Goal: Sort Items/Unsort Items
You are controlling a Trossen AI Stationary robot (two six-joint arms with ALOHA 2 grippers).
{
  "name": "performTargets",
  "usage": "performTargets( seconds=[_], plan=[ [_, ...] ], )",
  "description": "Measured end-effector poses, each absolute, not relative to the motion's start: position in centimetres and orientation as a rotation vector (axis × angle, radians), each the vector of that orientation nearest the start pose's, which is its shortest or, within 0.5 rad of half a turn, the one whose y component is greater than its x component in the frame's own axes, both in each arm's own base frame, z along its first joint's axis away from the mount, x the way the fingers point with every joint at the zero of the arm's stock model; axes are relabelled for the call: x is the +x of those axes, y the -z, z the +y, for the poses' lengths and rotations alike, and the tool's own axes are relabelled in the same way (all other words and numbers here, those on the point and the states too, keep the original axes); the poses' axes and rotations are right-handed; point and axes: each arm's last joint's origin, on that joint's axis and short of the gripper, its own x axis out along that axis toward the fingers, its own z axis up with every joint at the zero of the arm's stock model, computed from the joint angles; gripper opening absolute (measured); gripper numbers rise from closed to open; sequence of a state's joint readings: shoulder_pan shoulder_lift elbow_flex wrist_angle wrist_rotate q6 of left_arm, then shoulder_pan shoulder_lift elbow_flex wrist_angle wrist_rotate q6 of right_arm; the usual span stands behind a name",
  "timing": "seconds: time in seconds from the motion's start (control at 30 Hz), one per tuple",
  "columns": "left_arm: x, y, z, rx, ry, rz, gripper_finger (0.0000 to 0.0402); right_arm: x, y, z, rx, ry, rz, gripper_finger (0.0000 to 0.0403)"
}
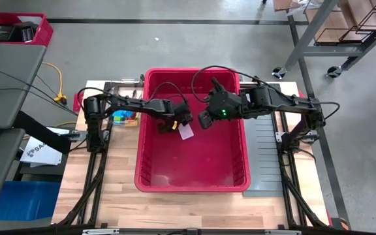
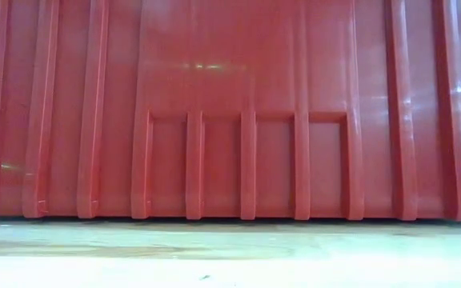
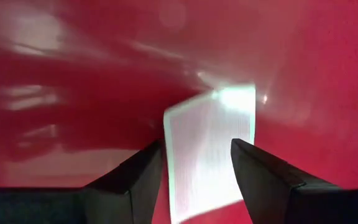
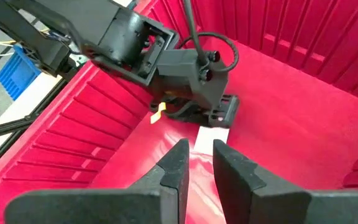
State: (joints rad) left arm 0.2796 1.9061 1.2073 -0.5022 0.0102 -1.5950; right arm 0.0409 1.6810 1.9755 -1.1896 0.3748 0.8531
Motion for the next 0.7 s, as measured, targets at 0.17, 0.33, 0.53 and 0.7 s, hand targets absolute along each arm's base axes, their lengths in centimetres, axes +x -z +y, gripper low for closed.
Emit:
performTargets(
  seconds=[0.17, 0.33, 0.53, 0.7],
  plan=[
    [35.3, -15.1, 10.6, -1.506, -1.167, 0.726, 0.0186, 32.5, -42.1, 0.3, 0.607, 0.658, 0.681, 0.0062],
    [35.4, -14.4, 10.8, -1.486, -1.193, 0.728, 0.0140, 32.6, -42.1, 0.3, 0.612, 0.659, 0.677, 0.0062],
    [36.4, -13.3, 9.9, -1.473, -1.157, 0.722, 0.0016, 32.6, -42.1, 0.3, 0.616, 0.659, 0.675, 0.0062],
    [37.4, -13.0, 9.8, -1.475, -1.069, 0.683, 0.0002, 32.6, -42.1, 0.3, 0.633, 0.666, 0.668, 0.0062]
  ],
)
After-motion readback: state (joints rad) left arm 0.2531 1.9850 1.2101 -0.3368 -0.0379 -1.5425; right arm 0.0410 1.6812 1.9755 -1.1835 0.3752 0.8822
